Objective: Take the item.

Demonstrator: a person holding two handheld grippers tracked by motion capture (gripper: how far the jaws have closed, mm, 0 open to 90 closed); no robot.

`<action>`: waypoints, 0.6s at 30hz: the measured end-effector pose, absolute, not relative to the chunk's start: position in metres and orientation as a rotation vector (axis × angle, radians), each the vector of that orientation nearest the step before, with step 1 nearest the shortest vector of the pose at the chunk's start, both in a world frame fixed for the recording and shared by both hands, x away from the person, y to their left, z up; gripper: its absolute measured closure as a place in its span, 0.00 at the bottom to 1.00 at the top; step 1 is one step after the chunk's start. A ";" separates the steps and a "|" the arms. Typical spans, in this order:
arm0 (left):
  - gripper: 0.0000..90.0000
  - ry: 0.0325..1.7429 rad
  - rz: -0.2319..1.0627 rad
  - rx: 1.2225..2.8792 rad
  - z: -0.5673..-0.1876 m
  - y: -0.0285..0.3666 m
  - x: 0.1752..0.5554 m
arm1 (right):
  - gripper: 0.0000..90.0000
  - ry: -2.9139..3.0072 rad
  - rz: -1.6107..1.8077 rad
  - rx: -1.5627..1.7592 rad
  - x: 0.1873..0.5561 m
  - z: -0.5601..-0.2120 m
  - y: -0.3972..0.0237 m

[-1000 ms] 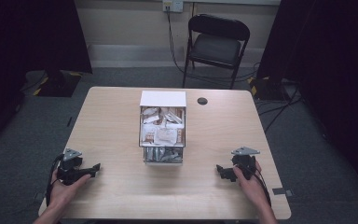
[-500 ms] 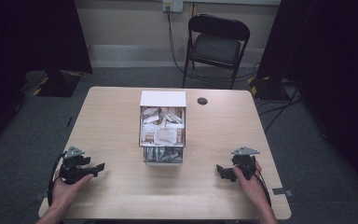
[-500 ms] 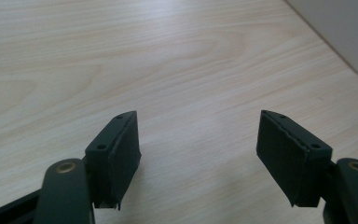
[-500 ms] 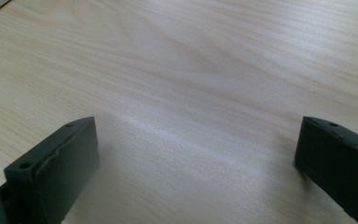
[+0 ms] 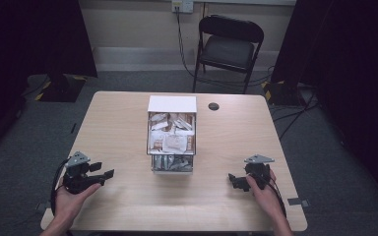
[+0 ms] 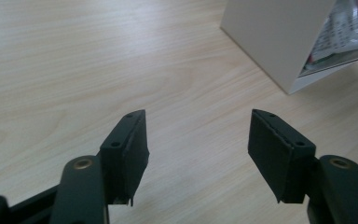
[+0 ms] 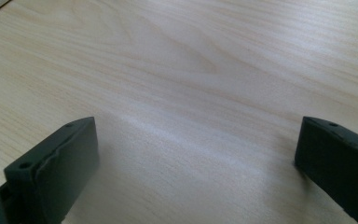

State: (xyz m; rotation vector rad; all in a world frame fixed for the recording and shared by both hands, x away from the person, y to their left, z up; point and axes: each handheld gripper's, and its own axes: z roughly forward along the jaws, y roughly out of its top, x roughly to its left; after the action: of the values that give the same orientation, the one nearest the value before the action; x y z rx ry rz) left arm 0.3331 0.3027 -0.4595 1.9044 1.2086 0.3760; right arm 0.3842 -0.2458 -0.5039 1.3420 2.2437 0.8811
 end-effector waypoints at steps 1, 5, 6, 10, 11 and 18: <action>0.43 1.205 0.370 1.901 -0.458 0.302 0.333 | 0.00 2.244 0.881 1.342 0.384 -0.504 -0.246; 0.46 1.175 0.343 1.893 -0.451 0.299 0.331 | 0.00 2.244 0.881 1.342 0.384 -0.504 -0.246; 0.47 1.167 0.323 1.905 -0.448 0.298 0.331 | 0.00 2.244 0.881 1.342 0.384 -0.504 -0.246; 0.49 1.126 0.300 1.901 -0.442 0.293 0.330 | 0.00 2.244 0.881 1.344 0.384 -0.504 -0.246; 0.50 1.105 0.298 1.905 -0.440 0.291 0.329 | 0.00 2.244 0.881 1.342 0.384 -0.504 -0.246; 0.51 1.028 0.261 1.886 -0.426 0.284 0.327 | 0.00 2.244 0.882 1.343 0.384 -0.504 -0.246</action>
State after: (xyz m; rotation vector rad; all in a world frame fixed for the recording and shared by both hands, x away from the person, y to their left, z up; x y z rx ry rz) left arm 0.3273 0.2837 -0.4262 1.8862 1.0280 0.2613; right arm 0.3842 -0.2458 -0.5038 1.3432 2.2443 0.8815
